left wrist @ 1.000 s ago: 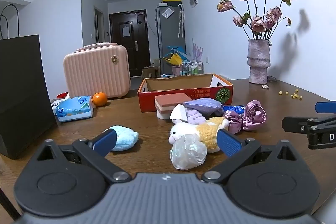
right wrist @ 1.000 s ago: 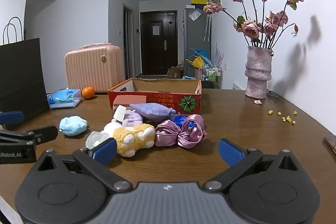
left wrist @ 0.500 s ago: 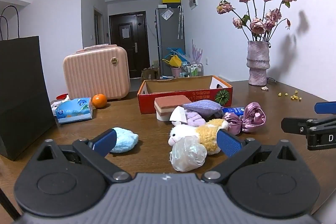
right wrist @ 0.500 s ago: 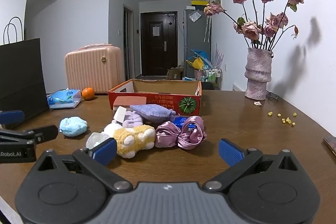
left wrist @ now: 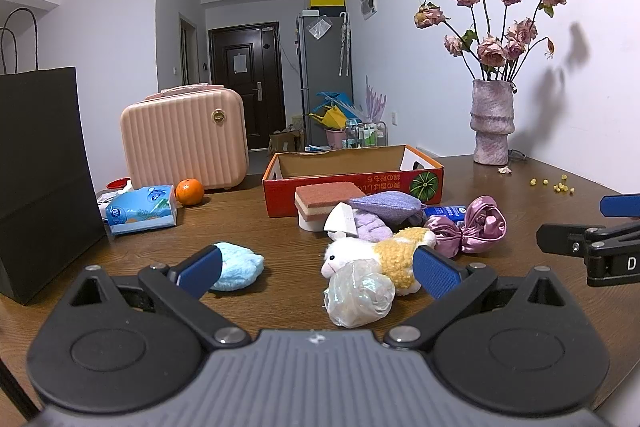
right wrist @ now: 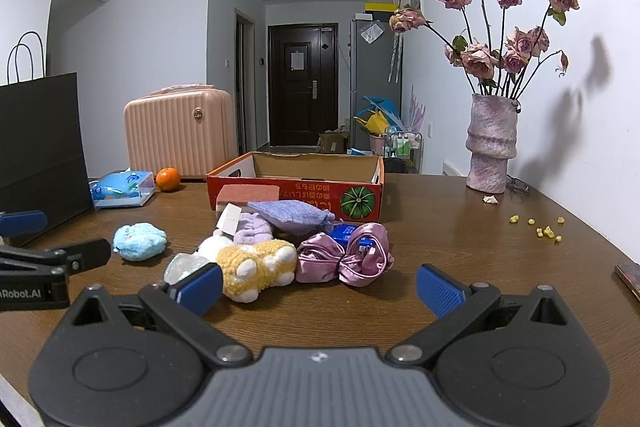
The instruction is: Organize soft objects
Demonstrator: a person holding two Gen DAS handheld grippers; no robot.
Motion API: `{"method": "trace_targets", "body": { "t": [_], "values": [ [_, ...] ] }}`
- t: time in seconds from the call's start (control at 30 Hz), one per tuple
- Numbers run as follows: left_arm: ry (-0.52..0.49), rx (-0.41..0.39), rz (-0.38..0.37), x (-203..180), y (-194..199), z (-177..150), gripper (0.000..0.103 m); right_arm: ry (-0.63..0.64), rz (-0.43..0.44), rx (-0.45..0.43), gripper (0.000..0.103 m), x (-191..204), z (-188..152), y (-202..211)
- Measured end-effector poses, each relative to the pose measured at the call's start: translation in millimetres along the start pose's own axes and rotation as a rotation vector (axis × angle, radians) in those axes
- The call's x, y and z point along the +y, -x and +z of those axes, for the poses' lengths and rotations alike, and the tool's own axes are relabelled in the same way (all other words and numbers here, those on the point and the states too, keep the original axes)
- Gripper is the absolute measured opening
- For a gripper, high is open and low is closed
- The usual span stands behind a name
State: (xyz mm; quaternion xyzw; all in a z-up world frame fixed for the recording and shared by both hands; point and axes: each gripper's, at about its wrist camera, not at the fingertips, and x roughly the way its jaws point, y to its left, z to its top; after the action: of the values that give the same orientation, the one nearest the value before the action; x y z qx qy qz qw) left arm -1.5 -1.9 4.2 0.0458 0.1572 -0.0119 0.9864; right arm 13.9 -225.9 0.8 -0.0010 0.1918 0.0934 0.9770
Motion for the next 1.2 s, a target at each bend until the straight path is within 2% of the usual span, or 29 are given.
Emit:
{"method": "trace_targets", "body": {
  "t": [1.2],
  "values": [
    [0.005,-0.002,-0.001,1.6,1.0,0.5,0.103,0.005,-0.001,-0.001,0.103,2.2,-1.4,-2.1]
  ]
}}
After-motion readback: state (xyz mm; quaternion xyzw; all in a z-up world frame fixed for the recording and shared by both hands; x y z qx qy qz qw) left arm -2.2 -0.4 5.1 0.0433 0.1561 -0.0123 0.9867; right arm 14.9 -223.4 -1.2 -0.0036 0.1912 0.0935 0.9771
